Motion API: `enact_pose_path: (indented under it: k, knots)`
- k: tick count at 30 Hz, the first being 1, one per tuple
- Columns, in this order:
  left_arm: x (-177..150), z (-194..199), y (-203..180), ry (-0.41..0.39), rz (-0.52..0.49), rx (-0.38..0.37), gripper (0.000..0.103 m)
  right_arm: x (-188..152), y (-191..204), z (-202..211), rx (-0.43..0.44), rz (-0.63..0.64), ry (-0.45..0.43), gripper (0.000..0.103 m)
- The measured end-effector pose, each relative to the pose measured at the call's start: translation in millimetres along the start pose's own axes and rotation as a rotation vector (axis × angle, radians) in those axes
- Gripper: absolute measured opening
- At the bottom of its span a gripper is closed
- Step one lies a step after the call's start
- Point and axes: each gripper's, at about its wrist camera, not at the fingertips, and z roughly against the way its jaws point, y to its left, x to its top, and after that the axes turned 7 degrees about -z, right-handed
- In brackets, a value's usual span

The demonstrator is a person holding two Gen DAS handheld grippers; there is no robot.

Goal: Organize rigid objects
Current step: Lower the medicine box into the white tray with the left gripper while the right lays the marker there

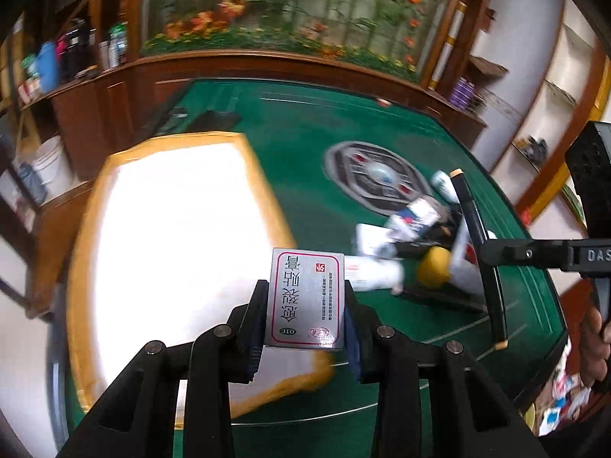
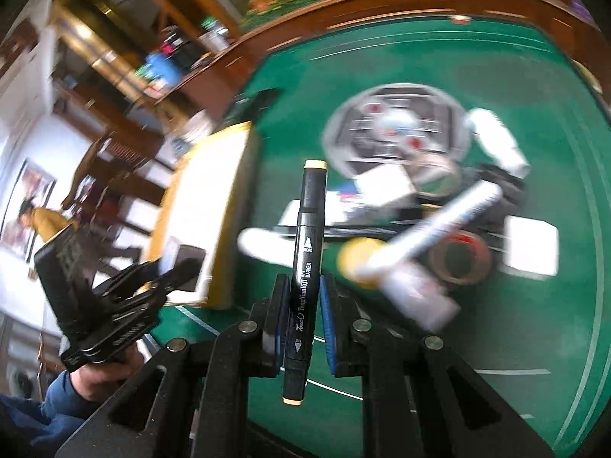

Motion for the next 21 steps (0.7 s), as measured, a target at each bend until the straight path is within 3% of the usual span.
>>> enact_pose_path:
  k: [9, 21]
  knots:
    - [-9.1, 1.4, 59.1, 0.005, 0.1, 0.114, 0.037, 26.2, 87.4, -73.5, 0.101, 0.103, 0.126, 0.016]
    - [-20.2, -33.0, 83.0, 0.056, 0.14, 0.159, 0.037, 45.1, 118.8, -167.8, 0.08, 0.089, 0.252, 0.016]
